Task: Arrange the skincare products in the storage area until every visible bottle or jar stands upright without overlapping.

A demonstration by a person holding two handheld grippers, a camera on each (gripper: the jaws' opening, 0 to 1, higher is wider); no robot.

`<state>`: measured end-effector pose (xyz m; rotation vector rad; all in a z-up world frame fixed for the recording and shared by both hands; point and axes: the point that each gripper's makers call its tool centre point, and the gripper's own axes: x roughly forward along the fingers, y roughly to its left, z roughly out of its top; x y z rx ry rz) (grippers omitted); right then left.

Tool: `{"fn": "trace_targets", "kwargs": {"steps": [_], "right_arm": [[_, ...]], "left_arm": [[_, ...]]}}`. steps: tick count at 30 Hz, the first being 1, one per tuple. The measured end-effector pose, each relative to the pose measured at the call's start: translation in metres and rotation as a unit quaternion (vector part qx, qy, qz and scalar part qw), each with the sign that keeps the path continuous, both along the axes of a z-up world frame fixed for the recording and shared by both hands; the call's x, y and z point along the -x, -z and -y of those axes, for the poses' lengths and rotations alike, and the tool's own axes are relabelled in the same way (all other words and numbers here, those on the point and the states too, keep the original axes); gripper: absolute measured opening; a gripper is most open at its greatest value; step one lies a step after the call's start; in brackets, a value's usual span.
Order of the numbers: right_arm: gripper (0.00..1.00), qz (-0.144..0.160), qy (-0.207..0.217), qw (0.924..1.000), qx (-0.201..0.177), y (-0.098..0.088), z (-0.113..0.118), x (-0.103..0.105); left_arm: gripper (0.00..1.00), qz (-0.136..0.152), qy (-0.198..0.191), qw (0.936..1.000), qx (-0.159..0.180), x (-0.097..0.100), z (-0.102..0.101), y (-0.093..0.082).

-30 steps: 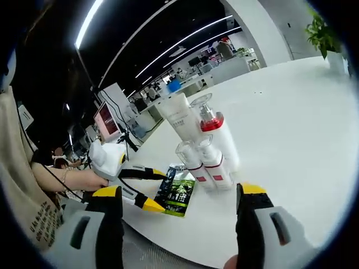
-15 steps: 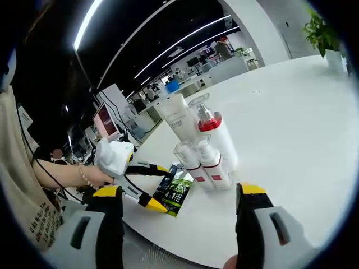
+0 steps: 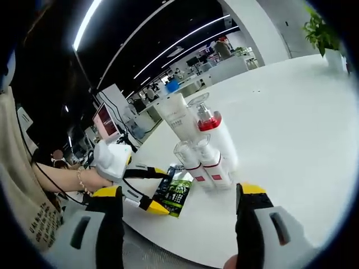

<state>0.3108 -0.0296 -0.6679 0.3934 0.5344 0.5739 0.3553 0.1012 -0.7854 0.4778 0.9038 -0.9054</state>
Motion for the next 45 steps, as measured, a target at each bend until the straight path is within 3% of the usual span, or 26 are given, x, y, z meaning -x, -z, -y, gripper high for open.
{"fn": "trace_targets", "kwargs": {"steps": [31, 45], "right_arm": [[0.83, -0.002, -0.002, 1.0, 0.002, 0.001, -0.001, 0.001], [0.83, 0.004, -0.009, 0.9999, 0.011, 0.001, -0.002, 0.002]], "left_arm": [[0.75, -0.015, -0.02, 0.9997, 0.005, 0.005, -0.002, -0.003], [0.79, -0.008, -0.04, 0.999, 0.018, 0.004, -0.007, -0.021]]}}
